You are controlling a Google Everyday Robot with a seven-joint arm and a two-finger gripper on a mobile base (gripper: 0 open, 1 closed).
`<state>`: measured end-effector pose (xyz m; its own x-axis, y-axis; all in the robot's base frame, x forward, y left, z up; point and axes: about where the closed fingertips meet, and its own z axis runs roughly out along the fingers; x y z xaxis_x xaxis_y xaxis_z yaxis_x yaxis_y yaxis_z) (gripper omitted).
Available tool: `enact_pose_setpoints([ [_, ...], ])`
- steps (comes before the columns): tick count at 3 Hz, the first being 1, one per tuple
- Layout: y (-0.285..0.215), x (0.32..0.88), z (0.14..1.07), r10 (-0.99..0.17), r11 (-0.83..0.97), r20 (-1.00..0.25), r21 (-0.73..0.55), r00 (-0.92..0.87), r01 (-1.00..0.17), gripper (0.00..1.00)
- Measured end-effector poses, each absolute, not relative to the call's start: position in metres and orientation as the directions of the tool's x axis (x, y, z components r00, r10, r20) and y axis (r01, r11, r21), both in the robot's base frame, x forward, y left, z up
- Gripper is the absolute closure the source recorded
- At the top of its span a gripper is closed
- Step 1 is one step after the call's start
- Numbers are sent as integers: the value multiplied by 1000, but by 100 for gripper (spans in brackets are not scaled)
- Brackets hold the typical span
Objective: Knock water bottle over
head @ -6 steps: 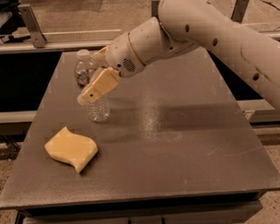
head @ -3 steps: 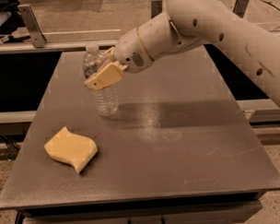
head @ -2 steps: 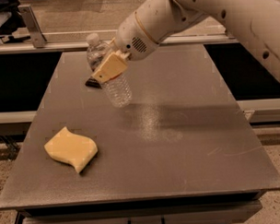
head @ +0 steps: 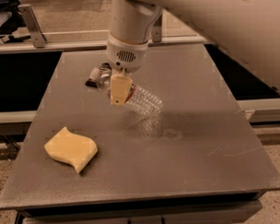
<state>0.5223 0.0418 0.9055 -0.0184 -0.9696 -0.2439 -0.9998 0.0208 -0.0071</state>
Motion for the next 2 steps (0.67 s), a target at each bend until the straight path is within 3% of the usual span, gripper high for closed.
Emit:
enact_pose_setpoints([
  [1,3,507,868,-999,-22,39,24,22,-999,100],
  [2,-34,517,850,-966,-8,259,-34,-1,-999,82],
])
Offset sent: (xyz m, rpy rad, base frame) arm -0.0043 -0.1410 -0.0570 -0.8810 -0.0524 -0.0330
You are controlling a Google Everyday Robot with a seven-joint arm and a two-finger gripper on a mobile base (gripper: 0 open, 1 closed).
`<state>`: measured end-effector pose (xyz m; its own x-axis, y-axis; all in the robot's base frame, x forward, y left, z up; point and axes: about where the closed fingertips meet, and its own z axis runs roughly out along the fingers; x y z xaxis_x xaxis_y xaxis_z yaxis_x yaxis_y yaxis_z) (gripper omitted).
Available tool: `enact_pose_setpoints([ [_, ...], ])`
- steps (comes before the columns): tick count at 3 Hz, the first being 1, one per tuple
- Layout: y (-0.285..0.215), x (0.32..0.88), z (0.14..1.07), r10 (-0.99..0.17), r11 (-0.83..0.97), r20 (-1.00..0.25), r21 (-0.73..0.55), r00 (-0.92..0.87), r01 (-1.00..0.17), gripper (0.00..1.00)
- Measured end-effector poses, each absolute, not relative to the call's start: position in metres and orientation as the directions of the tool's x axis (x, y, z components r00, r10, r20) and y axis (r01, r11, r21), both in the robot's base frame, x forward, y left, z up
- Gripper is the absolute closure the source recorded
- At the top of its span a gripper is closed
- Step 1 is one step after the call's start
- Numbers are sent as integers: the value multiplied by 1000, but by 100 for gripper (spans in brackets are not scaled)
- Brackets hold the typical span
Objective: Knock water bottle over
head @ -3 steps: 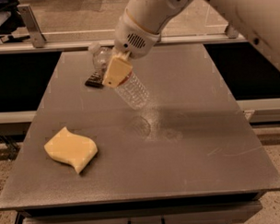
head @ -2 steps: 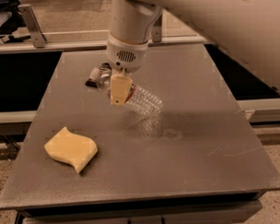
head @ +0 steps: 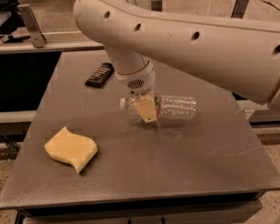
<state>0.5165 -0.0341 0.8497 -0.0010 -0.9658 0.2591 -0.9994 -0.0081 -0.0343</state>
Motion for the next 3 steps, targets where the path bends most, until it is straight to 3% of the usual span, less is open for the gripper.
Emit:
enact_pose_setpoints([
  [1,-54,529,840,-939,13,340,-81,-40,-997,59],
  [3,-47,540,839,-952,3,302,-125,-41,-992,12],
])
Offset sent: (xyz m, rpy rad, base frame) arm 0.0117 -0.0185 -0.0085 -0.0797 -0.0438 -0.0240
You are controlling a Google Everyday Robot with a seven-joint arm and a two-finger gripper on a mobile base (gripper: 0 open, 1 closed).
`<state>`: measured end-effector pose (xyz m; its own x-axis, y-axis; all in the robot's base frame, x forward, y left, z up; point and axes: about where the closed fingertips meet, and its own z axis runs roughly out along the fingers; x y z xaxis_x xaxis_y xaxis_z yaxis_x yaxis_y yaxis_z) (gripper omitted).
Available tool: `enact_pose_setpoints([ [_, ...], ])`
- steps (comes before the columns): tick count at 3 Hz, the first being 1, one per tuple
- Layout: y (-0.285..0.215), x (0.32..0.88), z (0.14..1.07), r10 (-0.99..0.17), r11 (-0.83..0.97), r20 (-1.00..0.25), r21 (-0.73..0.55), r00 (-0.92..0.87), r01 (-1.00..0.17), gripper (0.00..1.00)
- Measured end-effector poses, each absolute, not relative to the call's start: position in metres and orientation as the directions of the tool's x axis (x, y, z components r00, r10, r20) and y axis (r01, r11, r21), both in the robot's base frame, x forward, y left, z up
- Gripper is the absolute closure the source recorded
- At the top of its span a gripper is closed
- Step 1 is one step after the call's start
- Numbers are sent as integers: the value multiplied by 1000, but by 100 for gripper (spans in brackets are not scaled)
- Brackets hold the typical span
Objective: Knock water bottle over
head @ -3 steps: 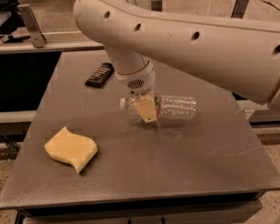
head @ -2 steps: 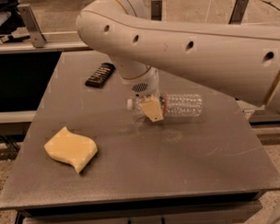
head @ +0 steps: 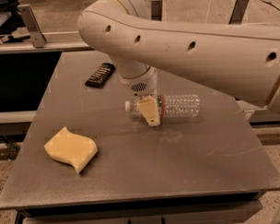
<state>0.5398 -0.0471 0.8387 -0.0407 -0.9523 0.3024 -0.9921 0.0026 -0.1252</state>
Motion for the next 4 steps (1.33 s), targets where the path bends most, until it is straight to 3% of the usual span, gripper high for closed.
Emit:
enact_pose_setpoints([
  [1,-45,543,838,-956,0,289,-139,-41,-990,0],
  [4,-42,549,855,-976,-11,216,-162,-24,-987,0],
])
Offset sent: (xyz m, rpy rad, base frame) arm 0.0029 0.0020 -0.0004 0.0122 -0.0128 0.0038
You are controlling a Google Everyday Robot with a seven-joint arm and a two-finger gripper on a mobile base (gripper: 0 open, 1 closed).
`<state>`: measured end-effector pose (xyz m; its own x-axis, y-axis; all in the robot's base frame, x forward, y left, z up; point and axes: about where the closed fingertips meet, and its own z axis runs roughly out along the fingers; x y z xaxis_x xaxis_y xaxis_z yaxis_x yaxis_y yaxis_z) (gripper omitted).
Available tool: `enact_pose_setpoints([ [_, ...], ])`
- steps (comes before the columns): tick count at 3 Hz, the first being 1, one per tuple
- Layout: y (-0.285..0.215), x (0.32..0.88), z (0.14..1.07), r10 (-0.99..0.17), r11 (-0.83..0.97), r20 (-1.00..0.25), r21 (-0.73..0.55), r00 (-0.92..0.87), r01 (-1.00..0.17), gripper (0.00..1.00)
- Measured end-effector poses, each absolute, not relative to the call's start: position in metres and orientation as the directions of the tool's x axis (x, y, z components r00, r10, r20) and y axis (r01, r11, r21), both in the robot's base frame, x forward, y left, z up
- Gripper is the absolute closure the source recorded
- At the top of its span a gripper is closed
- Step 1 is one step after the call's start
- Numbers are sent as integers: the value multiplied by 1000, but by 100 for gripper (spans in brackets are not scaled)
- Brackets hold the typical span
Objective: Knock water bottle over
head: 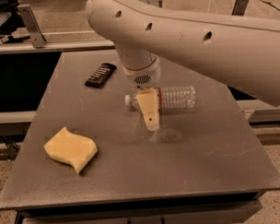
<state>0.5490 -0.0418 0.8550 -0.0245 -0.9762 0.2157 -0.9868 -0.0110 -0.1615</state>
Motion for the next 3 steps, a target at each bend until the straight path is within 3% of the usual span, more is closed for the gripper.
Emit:
enact_pose_setpoints([
  [3,-104,554,891,-991,3,-132,-163,19,-987,0],
])
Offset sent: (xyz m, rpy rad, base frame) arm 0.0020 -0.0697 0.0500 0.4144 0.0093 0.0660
